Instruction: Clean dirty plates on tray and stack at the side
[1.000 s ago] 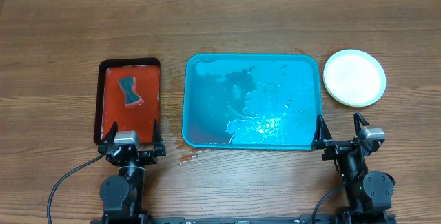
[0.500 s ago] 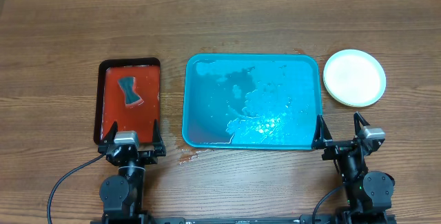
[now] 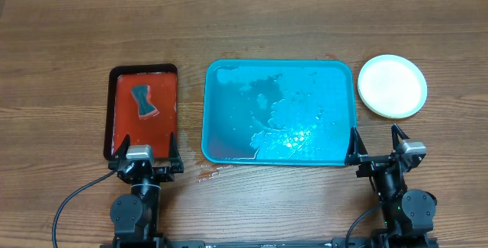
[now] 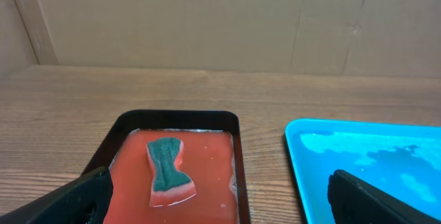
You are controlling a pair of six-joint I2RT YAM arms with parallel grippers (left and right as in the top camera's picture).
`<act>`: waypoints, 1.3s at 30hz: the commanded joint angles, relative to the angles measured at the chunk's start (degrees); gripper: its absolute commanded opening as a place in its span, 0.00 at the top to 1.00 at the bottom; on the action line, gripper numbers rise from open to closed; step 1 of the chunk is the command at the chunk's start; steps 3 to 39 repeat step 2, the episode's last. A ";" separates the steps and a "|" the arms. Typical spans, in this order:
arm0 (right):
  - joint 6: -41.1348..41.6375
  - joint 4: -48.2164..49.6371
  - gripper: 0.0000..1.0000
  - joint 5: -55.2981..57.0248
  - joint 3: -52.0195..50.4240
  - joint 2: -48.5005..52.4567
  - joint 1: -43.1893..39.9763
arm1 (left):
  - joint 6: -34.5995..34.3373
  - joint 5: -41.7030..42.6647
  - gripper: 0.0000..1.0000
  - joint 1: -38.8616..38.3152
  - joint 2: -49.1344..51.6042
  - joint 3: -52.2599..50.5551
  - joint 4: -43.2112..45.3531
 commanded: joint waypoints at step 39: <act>-0.20 0.39 0.00 0.59 -0.59 -0.57 0.22 | 1.53 0.50 0.01 -0.20 -0.50 -0.22 0.07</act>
